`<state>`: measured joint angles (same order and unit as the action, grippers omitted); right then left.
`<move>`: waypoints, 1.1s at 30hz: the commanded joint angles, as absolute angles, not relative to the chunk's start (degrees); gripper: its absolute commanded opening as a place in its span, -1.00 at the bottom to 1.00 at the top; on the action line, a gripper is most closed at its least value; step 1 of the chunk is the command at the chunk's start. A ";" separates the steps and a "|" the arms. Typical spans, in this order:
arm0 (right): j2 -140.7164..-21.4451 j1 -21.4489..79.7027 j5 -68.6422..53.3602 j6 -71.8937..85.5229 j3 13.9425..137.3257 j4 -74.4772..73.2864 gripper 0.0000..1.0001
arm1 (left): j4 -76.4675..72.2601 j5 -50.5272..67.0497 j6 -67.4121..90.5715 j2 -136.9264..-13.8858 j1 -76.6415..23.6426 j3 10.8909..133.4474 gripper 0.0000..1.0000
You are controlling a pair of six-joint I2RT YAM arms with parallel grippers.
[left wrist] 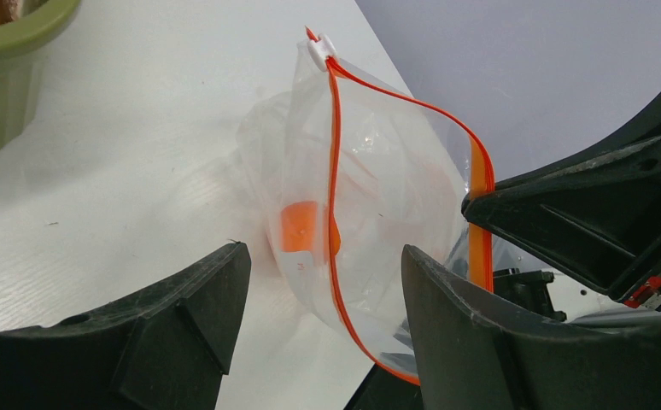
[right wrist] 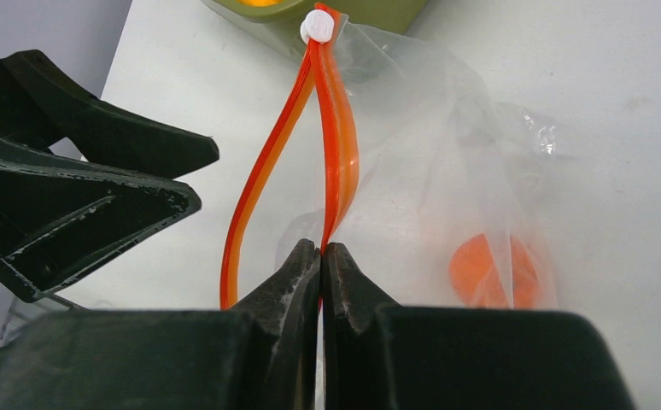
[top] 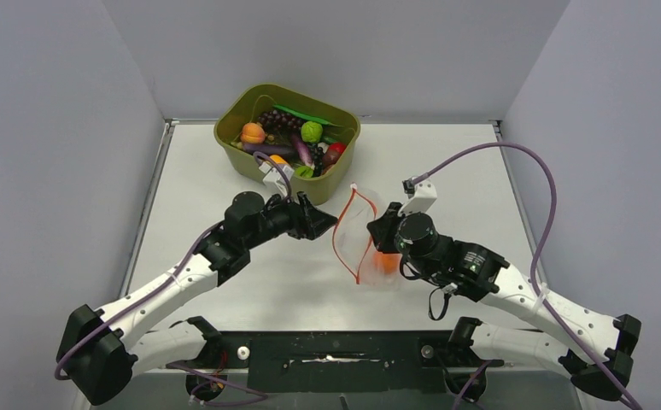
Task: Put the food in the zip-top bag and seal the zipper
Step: Place the fake fruit in the zipper food storage bag.
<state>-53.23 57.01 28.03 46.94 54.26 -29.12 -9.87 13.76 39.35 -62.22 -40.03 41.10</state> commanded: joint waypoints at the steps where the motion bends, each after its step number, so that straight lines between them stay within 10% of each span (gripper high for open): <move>1: -50.46 56.76 31.70 47.37 55.08 -30.95 -1.00 | -6.06 11.24 35.16 -59.58 -40.18 45.37 0.29; 15: -49.14 56.93 28.62 48.18 53.02 -26.49 -1.00 | -13.23 18.20 33.24 -68.72 -42.99 44.67 0.25; 23: -47.23 56.76 34.06 50.53 51.56 -32.69 -1.00 | -12.76 11.15 30.41 -68.34 -46.18 48.58 -1.00; 33: -37.32 56.34 46.57 52.53 57.97 -47.40 -1.00 | -21.82 11.18 35.78 -73.20 -48.19 51.33 -1.00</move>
